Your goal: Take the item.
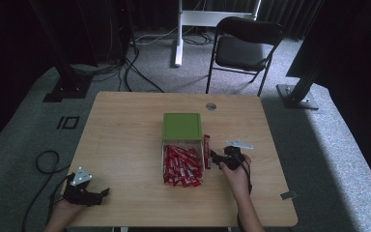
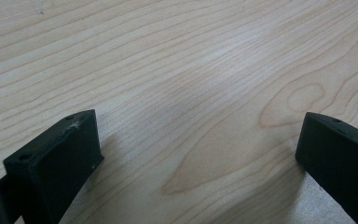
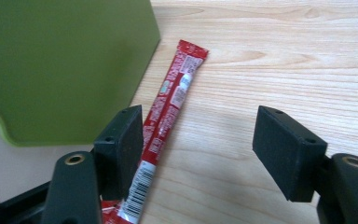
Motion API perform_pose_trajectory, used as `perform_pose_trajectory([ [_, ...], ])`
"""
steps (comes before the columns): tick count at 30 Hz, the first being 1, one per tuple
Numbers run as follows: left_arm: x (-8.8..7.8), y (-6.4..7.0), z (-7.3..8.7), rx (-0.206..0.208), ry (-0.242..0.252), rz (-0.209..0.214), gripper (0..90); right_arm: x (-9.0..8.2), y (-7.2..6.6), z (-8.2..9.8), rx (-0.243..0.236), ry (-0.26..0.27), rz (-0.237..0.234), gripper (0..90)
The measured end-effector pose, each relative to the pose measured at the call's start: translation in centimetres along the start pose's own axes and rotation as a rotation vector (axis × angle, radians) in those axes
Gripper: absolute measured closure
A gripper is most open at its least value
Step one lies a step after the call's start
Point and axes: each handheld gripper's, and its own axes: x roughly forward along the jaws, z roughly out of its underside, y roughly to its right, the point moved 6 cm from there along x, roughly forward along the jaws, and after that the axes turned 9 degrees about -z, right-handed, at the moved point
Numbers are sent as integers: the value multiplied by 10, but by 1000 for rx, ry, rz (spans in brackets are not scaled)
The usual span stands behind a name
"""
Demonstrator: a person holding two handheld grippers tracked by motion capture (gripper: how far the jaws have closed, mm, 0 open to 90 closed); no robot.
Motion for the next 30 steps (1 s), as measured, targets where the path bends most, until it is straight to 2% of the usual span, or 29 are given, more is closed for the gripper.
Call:
perform_pose_trajectory([
  [2,0,0,0,0,0,0,7,-5,7,1,6,10,15,251],
  [5,0,0,0,0,0,0,7,-9,13,2,25,16,26,231],
  [10,0,0,0,0,0,0,7,-14,20,5,29,12,48,207],
  [18,0,0,0,0,0,0,7,-27,37,14,40,10,79,199],
  [30,0,0,0,1,-1,0,7,-40,48,24,44,4,87,189],
])
